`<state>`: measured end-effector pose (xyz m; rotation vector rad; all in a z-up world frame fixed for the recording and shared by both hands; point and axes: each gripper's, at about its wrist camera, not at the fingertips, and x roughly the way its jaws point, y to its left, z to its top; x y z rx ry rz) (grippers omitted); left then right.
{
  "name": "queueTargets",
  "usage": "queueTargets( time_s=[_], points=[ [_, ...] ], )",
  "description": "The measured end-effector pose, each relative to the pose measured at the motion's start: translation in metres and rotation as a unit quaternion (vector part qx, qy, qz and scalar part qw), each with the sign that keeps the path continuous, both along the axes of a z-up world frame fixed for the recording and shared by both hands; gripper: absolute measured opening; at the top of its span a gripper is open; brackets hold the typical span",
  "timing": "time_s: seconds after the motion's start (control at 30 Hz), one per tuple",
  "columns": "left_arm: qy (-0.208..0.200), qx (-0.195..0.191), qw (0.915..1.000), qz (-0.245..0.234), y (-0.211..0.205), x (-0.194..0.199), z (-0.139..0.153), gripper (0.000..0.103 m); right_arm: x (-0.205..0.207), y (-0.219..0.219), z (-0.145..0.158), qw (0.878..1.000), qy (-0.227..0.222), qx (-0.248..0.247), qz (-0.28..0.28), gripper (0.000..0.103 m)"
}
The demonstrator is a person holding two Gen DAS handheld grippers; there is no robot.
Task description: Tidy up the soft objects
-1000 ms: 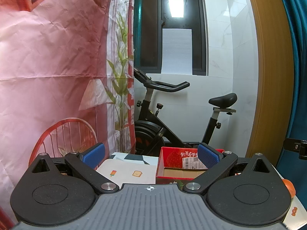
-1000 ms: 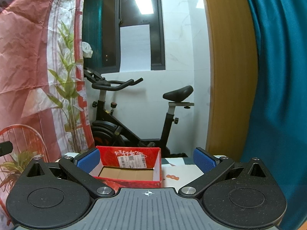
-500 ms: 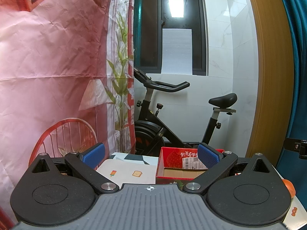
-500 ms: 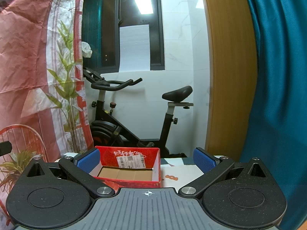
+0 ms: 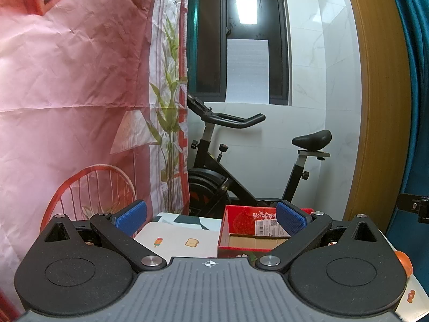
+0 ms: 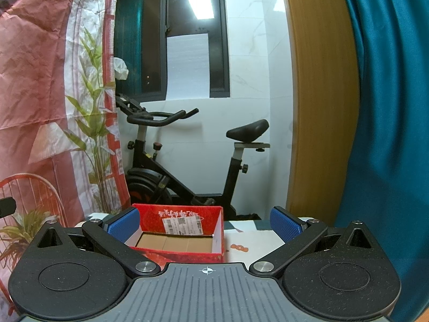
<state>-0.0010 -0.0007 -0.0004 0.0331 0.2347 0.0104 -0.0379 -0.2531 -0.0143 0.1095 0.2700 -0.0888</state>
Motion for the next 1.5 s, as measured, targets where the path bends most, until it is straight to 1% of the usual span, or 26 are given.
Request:
queueTargets(
  time_s=[0.3,0.4,0.5,0.57,0.63,0.67,0.77,0.87,1.0,1.1,1.17,1.33,1.5],
  points=[
    [0.004,-0.002,1.0000,-0.002,0.002,0.003,-0.003,0.103,0.001,-0.002,-0.002,1.000,0.001,0.000,0.002,0.103],
    [0.010,-0.006,0.9999,-0.006,0.003,0.006,-0.006,0.103,0.001,-0.002,-0.003,1.000,-0.002,0.013,0.018,0.103],
    [0.023,-0.008,0.9996,-0.017,0.005,0.013,-0.012,0.103,0.002,-0.004,-0.009,1.000,-0.008,0.018,0.025,0.103],
    [0.032,-0.009,0.9991,-0.025,0.007,0.020,-0.017,0.103,0.000,-0.004,-0.017,0.999,-0.025,0.013,0.030,0.103],
    [0.047,-0.010,0.9986,-0.023,0.011,0.029,-0.027,0.103,0.001,-0.003,-0.025,0.999,-0.041,0.001,0.036,0.103],
    [0.055,-0.012,0.9982,-0.020,0.012,0.033,-0.032,0.103,0.004,-0.001,-0.029,0.999,-0.038,-0.003,0.038,0.103],
    [0.095,-0.018,0.9953,-0.005,0.020,0.053,-0.052,0.103,0.018,0.000,-0.045,0.998,-0.016,0.011,0.053,0.103],
    [0.125,-0.024,0.9918,0.002,0.028,0.068,-0.073,0.103,0.035,0.001,-0.067,0.997,0.019,0.025,0.066,0.103],
    [0.166,-0.040,0.9853,-0.002,0.038,0.085,-0.108,0.103,0.052,0.009,-0.096,0.997,0.045,0.005,0.059,0.103],
    [0.197,-0.063,0.9783,-0.006,0.047,0.095,-0.129,0.103,0.062,0.009,-0.116,0.996,0.068,0.011,0.058,0.103],
    [0.211,-0.070,0.9749,-0.005,0.049,0.102,-0.138,0.103,0.070,0.006,-0.129,0.995,0.083,0.024,0.055,0.103],
    [0.231,-0.089,0.9687,-0.010,0.057,0.111,-0.156,0.103,0.088,-0.001,-0.158,0.991,0.115,0.045,0.045,0.103],
    [0.253,-0.101,0.9620,-0.015,0.056,0.122,-0.174,0.102,0.097,0.005,-0.181,0.985,0.145,0.059,0.068,0.102]
  ],
)
